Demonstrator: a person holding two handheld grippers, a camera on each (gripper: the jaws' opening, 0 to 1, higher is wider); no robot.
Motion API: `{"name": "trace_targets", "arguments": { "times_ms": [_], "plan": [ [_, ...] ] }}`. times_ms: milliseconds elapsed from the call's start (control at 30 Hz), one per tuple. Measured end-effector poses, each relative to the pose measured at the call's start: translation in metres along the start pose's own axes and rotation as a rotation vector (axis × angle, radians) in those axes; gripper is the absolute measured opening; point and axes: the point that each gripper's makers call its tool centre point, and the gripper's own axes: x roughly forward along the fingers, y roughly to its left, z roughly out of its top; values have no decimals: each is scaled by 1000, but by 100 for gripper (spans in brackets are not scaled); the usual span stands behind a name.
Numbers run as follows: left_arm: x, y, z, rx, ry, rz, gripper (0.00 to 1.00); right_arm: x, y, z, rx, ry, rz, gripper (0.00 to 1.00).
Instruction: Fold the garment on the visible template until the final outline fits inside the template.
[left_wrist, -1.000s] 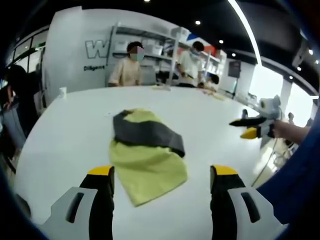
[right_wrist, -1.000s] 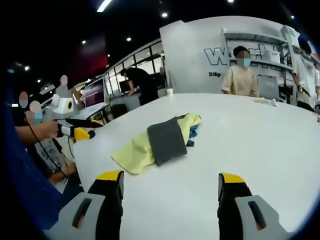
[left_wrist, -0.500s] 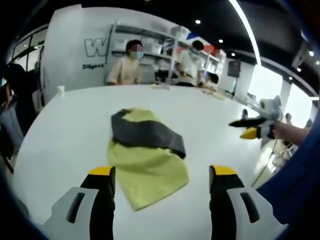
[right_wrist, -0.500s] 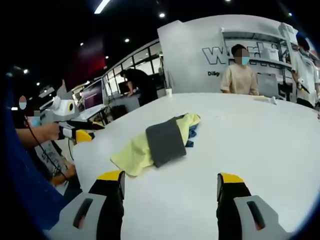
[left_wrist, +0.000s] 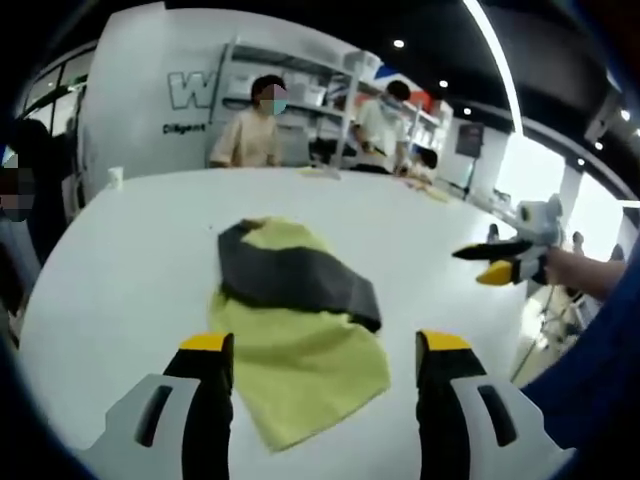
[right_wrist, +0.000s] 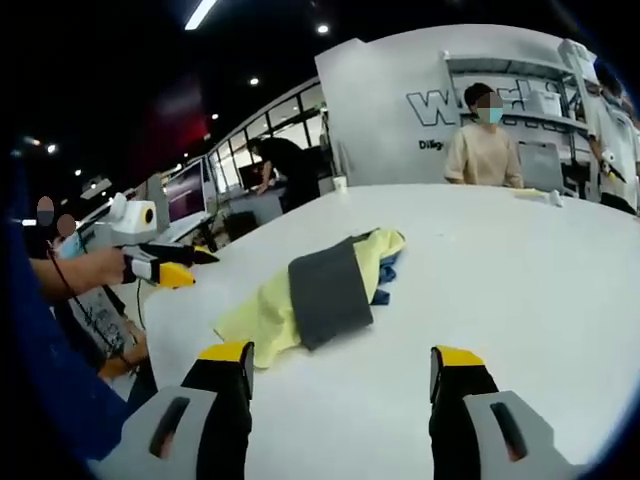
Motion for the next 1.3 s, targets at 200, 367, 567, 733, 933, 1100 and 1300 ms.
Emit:
{"name": "trace_targets", "arguments": {
  "times_ms": [200,367,567,733,933,1100,1300],
  "plan": [
    [17,9,8,-4,0,-9,68,18,-4,9,5,-10,13,69],
    [36,22,19,-3,-5,-10,66,39,-3,19,-6,-14,35,67],
    [59,39,33,-4,-13,-10,64,62,-7,31,-7,-21,47,65],
    [77,50,41,0,-8,-16,64,83,-13,40,24,-34,53,63],
    [90,63,43,-3,-1,-13,63,96,-19,43,45,-31,59,61],
    [110,80,49,-19,3,-5,61,109,-26,46,63,-36,61,57],
    [127,95,58,-31,-2,-5,61,123,-30,48,78,-30,62,57]
  ]
}}
